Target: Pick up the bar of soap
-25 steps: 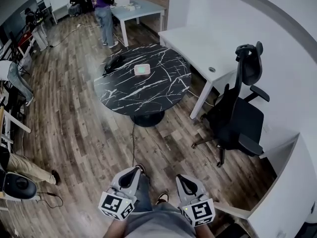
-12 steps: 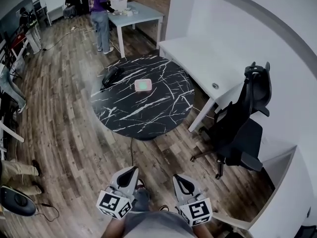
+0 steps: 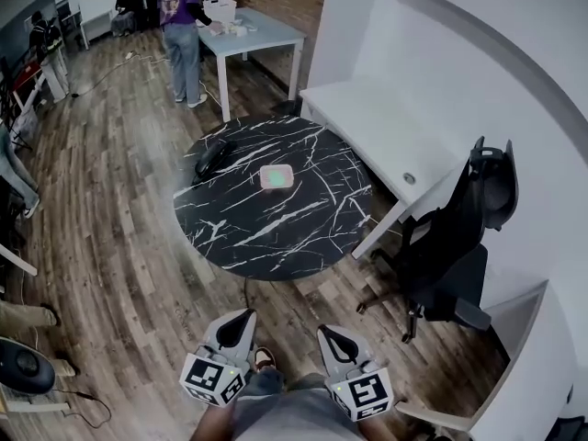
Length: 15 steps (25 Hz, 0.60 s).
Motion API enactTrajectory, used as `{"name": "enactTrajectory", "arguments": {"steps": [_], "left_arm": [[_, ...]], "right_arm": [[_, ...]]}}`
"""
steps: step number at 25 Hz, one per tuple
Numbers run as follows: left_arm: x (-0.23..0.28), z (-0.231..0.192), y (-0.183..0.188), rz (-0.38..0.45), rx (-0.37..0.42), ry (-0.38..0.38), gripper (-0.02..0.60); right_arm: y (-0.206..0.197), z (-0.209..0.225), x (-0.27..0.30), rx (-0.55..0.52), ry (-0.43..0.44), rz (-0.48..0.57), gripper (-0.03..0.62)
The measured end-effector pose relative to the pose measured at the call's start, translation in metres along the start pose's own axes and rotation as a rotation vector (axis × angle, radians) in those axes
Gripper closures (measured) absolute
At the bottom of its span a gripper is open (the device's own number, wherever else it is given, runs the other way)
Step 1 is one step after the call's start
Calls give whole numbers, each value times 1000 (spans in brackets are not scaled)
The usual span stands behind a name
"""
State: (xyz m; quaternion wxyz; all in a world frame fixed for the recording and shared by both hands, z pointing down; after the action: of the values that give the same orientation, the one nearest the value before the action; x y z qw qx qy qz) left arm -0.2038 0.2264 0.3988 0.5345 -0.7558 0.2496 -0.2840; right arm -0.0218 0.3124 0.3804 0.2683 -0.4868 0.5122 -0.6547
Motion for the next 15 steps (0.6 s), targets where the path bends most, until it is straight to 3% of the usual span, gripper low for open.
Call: {"name": "enactTrajectory", "arguments": {"steps": [15], "left_arm": [[29,-34,5,-4,-63,-17,583]], "right_arm": [[18,11,60,-11,26,-13,592]]}}
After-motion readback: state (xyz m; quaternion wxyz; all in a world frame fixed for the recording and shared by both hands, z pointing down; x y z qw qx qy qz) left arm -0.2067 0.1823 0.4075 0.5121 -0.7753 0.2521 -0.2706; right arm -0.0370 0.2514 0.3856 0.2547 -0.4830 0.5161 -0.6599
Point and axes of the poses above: the fingertips, and each gripper's own axes: x forward along the fingers, z to its right, y out of its top, the point moved 6 cm from there along -x, backward along the fingers, and after that the axes turned 5 degrees about y, right-handed, at the moved point
